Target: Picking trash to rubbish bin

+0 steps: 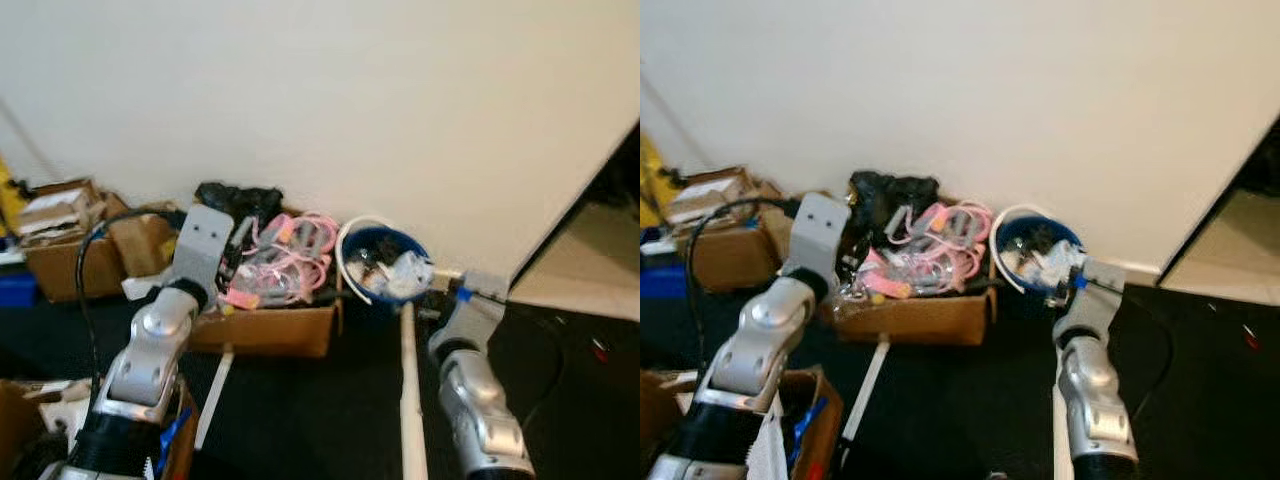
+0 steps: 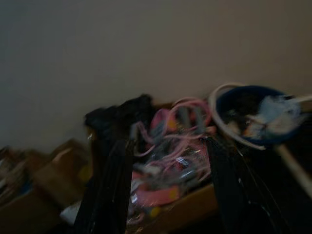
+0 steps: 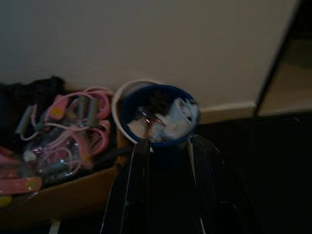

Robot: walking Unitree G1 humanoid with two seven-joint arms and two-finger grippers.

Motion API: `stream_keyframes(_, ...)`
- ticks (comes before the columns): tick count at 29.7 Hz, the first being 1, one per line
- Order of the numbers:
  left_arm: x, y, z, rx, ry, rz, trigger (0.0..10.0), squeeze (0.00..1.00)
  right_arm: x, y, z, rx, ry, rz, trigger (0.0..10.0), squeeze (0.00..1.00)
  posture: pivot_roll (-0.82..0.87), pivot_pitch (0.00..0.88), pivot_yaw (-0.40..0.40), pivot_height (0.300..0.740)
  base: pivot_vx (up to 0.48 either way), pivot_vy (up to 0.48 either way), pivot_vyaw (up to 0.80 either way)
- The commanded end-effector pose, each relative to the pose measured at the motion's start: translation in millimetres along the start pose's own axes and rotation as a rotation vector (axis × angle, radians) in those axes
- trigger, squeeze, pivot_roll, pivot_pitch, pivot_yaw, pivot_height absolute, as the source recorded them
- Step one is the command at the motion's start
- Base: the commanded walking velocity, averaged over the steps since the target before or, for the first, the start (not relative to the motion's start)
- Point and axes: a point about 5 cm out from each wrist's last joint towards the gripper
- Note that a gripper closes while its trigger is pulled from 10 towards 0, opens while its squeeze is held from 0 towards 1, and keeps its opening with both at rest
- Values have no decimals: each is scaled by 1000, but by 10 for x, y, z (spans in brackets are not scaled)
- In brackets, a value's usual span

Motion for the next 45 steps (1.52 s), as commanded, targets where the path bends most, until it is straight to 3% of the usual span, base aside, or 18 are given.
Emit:
stream_keyframes(1,18,-38,-25,4,-11,10,10000,0,26,-65,-17,1,-7,29,10000,0,-23,126,25,740,0,0,-800)
stream_keyframes(45,9,-19,-7,1,-5,-8,10000,0,-9,-67,-83,13,-29,39,10000,0,-30,148,26,740,0,0,-800)
Point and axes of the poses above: a point about 5 cm out from each wrist's last joint towards the gripper, its own x axis pointing back from the gripper into the wrist, its own y axis along the axis of the wrist's last joint, z = x × y, and after that the axes turned 12 degrees about -x, right-handed
